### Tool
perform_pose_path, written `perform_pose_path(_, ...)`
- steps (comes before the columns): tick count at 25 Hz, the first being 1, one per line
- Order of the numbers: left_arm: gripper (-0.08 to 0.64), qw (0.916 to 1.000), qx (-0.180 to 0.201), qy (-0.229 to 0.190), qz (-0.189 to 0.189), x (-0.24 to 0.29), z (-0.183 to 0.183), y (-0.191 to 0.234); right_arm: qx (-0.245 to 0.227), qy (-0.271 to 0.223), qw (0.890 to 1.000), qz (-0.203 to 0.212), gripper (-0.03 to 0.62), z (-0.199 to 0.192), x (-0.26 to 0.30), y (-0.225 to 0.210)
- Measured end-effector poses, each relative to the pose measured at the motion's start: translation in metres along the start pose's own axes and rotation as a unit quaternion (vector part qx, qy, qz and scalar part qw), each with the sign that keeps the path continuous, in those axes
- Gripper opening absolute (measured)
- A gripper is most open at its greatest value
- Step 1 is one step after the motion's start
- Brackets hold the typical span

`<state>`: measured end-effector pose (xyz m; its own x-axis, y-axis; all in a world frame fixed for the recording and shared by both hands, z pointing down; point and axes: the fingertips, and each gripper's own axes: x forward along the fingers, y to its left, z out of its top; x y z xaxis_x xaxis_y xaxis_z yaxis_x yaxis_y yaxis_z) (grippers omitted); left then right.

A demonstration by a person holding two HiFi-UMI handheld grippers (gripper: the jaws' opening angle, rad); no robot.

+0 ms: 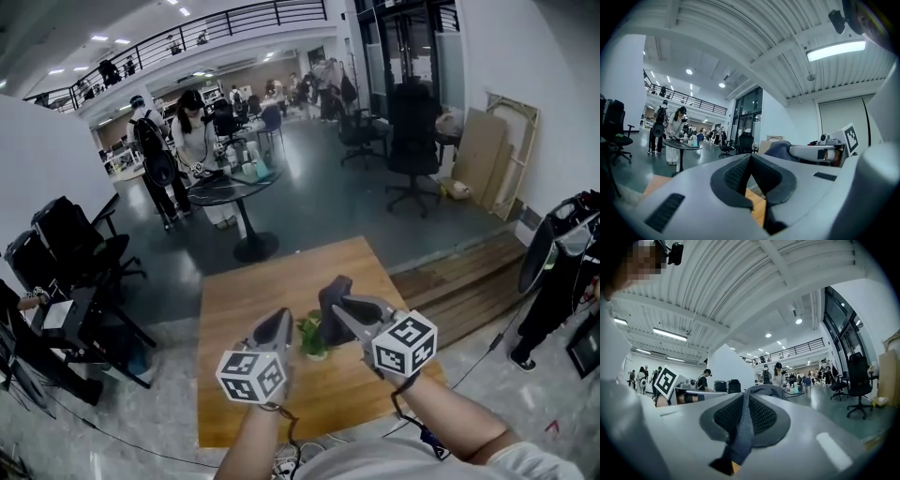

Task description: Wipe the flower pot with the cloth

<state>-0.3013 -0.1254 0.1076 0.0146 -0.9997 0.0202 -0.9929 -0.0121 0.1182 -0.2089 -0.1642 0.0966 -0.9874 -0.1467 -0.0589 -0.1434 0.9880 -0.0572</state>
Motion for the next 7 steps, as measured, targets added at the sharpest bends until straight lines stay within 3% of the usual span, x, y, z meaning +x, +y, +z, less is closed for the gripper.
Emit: perform_pose_path(7,0.005,1.0,-0.002,-0.002,-0.008,-0.007,0.0009,0.0046,-0.003,-0.001,1.0,-0.005,0.04,0.0007,0.004,0.0091)
